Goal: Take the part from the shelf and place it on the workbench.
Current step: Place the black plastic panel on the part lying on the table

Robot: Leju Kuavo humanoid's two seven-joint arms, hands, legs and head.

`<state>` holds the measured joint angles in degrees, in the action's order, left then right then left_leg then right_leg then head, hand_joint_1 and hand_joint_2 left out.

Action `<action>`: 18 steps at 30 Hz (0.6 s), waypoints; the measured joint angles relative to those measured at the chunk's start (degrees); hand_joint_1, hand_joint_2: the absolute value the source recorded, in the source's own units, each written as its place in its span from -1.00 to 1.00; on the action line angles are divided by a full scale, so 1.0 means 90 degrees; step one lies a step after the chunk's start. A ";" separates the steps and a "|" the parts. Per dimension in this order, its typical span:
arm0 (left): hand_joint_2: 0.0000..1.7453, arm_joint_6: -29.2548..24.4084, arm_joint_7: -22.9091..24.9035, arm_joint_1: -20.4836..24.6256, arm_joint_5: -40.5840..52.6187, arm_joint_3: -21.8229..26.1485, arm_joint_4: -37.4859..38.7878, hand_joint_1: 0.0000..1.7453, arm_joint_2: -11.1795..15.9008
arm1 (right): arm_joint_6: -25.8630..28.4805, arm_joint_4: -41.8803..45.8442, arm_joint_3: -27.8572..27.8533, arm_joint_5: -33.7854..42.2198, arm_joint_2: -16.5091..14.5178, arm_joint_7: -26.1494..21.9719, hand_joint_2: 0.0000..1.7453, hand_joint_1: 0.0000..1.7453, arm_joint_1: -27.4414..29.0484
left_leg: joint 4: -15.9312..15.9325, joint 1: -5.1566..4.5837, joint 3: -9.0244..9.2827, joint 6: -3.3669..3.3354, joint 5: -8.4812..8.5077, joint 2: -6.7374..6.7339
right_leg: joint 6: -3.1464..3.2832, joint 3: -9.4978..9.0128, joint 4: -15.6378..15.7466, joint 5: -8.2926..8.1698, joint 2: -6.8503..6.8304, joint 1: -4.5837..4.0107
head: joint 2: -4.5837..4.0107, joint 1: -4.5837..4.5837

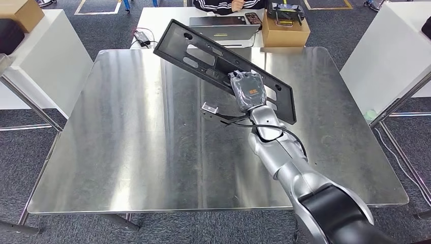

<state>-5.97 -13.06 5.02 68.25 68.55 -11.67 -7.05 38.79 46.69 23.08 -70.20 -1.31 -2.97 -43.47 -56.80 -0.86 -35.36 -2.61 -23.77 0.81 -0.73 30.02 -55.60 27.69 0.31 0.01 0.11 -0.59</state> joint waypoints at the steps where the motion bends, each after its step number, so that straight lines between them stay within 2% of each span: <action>1: 1.00 0.0000 -0.0007 0.0000 -0.0012 -0.0010 0.0000 -1.00 0.0000 | -0.0008 -0.0443 0.0071 -0.0282 -0.0062 0.0157 1.00 1.00 -0.0290 | -0.0001 0.0002 0.0001 0.0000 0.0000 0.0000 | 0.0000 -0.0001 -0.0002 0.0000 0.0000 0.0000 | 0.0000 0.0000; 4: 1.00 0.0021 -0.0018 0.0001 -0.0075 -0.0025 0.0000 -1.00 -0.0001 | -0.0196 -0.1773 0.0296 -0.0986 -0.0276 0.0524 1.00 1.00 -0.1111 | -0.0001 0.0010 0.0002 0.0000 0.0000 -0.0001 | 0.0000 -0.0001 -0.0004 0.0000 -0.0001 0.0000 | 0.0000 0.0000; 14: 1.00 0.0076 -0.0033 0.0001 -0.0099 -0.0025 0.0000 -1.00 0.0004 | -0.0475 -0.2693 0.0371 -0.0868 -0.0442 0.0544 1.00 1.00 -0.1518 | -0.0002 0.0015 0.0000 0.0000 0.0000 0.0000 | 0.0000 0.0000 -0.0003 0.0001 -0.0002 0.0000 | 0.0000 0.0000; 18: 1.00 0.0123 -0.0030 0.0002 -0.0059 -0.0027 0.0000 -1.00 0.0020 | -0.0642 -0.2894 0.0280 -0.0626 -0.0534 0.0430 -1.00 -1.00 -0.1527 | -0.0002 0.0015 0.0001 0.0000 0.0000 -0.0001 | 0.0000 -0.0001 -0.0003 0.0000 -0.0002 0.0000 | 0.0000 0.0000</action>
<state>-4.86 -13.33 5.04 67.71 68.31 -11.67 -6.87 33.00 20.65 25.60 -75.84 -6.11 0.90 -57.22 -56.82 -0.73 -35.34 -2.61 -23.76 0.80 -0.73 30.01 -55.63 27.69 0.29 0.01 0.11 -0.59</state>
